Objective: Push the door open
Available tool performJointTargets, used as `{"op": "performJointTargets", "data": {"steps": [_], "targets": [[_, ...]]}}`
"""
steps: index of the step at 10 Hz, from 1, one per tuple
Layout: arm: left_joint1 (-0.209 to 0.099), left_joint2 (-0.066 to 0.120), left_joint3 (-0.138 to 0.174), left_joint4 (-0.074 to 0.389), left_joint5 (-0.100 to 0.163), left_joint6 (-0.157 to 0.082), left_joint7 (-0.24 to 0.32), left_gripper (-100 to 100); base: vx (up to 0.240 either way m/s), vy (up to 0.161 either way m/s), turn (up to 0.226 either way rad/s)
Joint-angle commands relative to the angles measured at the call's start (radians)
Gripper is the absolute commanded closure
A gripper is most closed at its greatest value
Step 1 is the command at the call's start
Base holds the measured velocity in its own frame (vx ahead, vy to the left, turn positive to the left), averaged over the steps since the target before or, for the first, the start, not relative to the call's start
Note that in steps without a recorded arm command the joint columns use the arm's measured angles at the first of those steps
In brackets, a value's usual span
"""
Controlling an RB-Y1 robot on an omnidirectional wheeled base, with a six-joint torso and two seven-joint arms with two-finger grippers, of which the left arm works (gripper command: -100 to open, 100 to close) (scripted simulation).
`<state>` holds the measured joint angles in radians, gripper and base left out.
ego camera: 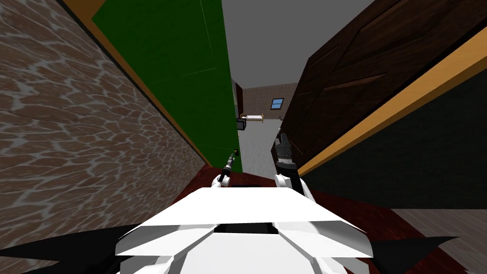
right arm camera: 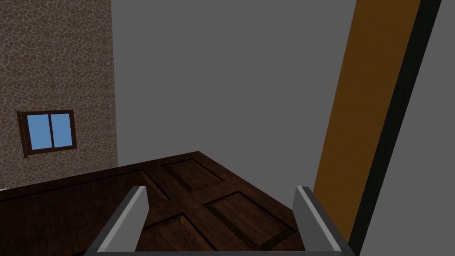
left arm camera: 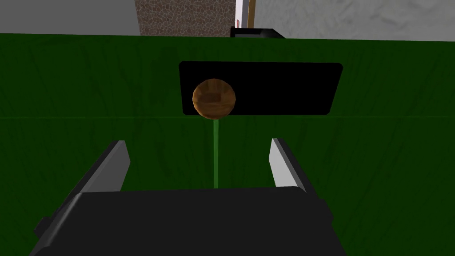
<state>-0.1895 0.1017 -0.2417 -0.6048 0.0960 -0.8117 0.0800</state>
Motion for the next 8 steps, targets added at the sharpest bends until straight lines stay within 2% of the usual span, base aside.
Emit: {"op": "performJointTargets", "data": {"steps": [1,4,5,6,8], "targets": [[-0.004,-0.002,0.005,0.007,0.001,-0.001,-0.003,-100,0.205,-0.041,-0.032],[-0.007,-0.007,0.013,0.013,0.004,0.000,-0.007,-100,0.191,-0.042,-0.030],[-0.006,-0.006,0.011,0.010,0.003,0.000,-0.006,-100,0.078,-0.016,0.008],[-0.006,-0.006,0.011,0.010,0.003,0.000,-0.006,100,-0.017,0.001,-0.002],[-0.006,-0.006,0.011,0.010,0.003,0.000,-0.006,100,-0.023,0.006,-0.009]]}}
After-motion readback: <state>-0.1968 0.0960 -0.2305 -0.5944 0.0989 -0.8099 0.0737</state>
